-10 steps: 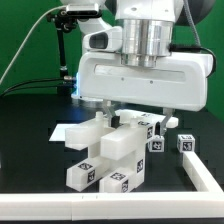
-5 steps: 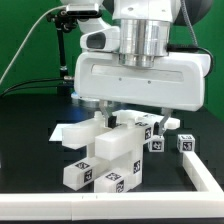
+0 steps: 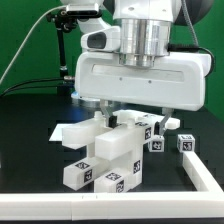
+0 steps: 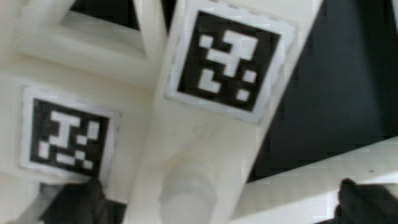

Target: Assemble chair

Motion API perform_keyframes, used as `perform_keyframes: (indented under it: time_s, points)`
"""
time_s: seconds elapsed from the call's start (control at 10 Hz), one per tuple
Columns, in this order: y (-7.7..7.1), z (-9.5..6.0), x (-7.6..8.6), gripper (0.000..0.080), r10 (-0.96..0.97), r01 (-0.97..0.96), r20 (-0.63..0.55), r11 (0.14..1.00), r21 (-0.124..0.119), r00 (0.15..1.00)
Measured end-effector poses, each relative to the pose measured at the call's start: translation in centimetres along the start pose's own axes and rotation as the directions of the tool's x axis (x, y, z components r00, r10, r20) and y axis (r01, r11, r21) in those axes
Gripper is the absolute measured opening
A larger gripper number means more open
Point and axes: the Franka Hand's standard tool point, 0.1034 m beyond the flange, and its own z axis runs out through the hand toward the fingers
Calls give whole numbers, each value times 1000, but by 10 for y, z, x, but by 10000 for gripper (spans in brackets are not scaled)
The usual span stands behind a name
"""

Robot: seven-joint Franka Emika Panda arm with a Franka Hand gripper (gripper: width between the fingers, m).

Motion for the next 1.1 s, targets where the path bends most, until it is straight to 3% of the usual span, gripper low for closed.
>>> perform_keyframes:
  time_s: [0.4, 0.5, 0.6, 0.9, 1.0, 1.1]
  points:
    - [1, -3, 0, 649, -7, 7, 7, 1000, -2, 1000]
    - [1, -19, 3, 649, -17, 17, 30, 1000, -1, 999]
    - [-3, -33, 4, 649, -16, 16, 18, 1000, 15, 1000]
    - [-34, -56, -41, 649, 21, -23, 33, 999, 45, 999]
    - [-45, -61, -48, 649, 25, -27, 31, 998, 50, 999]
    - [-42, -59, -46, 649, 12, -13, 31, 999, 48, 999]
